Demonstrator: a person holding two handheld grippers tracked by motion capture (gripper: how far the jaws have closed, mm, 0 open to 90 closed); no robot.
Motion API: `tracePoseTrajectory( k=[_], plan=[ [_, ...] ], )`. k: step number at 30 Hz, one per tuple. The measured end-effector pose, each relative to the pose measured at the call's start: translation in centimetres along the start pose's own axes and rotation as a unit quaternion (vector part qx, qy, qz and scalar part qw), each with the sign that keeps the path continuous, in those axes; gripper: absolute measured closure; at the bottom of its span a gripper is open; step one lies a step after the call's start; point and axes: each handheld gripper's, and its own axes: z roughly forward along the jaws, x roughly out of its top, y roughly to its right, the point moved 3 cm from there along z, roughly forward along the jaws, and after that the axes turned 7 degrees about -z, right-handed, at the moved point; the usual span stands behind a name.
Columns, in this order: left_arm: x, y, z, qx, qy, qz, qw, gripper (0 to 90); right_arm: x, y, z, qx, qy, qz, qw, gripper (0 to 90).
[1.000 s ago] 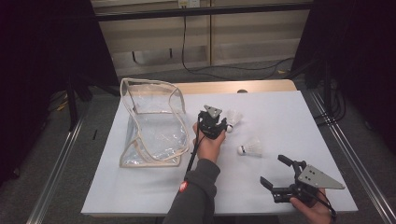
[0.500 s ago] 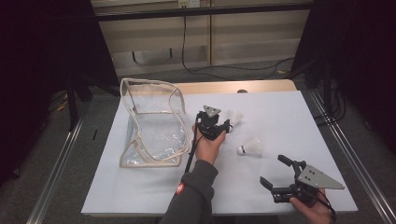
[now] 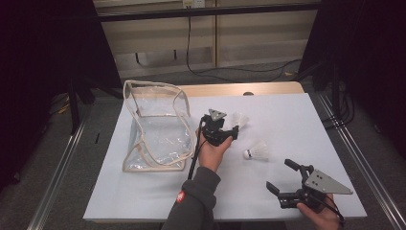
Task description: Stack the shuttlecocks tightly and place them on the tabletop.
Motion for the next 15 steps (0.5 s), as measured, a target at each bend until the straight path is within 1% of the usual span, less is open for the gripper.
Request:
tracePoseTrajectory(
  k=[4, 9, 12, 13, 15],
  plan=[
    [-0.3, 0.3, -0.1, -0.011, -0.015, 0.005, 0.9998, 30.7, 0.0, 0.0, 0.0, 0.000, -0.001, 0.001, 1.0000, 2.0],
    [-0.5, 0.7, -0.4, -0.028, -0.028, 0.017, 0.9991, 24.0, 0.0, 0.0, 0.0, 0.000, 0.000, 0.001, 1.0000, 2.0],
    [-0.5, 1.1, -0.5, -0.043, -0.026, 0.020, 0.9985, 20.5, 0.0, 0.0, 0.0, 0.000, 0.000, 0.001, 1.0000, 2.0],
    [-0.5, 1.3, -0.5, -0.046, -0.027, 0.018, 0.9984, 18.9, 0.0, 0.0, 0.0, 0.000, 0.000, 0.001, 1.0000, 2.0],
    [-0.6, 1.7, -0.7, -0.055, -0.028, 0.030, 0.9977, 17.0, 0.0, 0.0, 0.0, 0.000, 0.000, 0.001, 1.0000, 2.0]
  ],
)
